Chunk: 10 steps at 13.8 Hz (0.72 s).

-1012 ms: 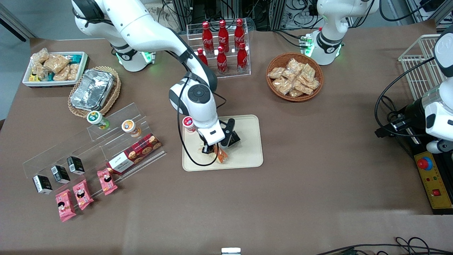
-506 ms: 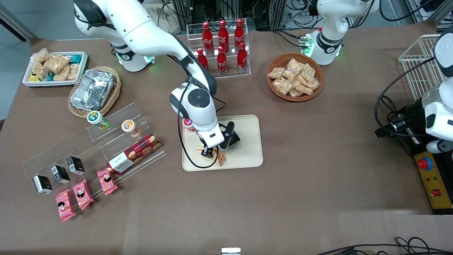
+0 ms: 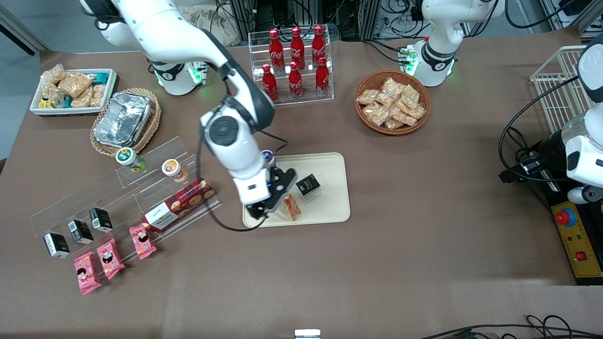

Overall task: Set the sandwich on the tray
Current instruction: 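Lower the sandwich onto the tray, open the right gripper and withdraw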

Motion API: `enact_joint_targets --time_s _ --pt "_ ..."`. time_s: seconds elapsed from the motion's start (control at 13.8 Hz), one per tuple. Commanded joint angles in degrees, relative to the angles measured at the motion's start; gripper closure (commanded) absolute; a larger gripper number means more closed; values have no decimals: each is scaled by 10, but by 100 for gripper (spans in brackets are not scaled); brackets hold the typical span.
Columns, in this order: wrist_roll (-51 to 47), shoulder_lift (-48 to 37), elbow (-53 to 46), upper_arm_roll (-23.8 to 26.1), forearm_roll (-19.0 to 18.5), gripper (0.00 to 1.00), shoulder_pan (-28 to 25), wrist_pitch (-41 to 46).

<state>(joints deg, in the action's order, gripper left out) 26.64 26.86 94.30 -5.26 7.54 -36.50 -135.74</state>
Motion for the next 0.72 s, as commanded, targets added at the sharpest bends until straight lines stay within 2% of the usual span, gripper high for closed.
enact_joint_targets --time_s 0.0,0.22,0.36,0.51,0.65 --pt "0 -58 8 5 22 0 42 66" --pt "-60 -109 7 4 41 0 98 151" --pt "-101 -125 -16 3 40 0 142 219" --pt "-103 -125 -54 4 39 0 188 293" --pt "-104 -137 -61 4 37 0 222 331"
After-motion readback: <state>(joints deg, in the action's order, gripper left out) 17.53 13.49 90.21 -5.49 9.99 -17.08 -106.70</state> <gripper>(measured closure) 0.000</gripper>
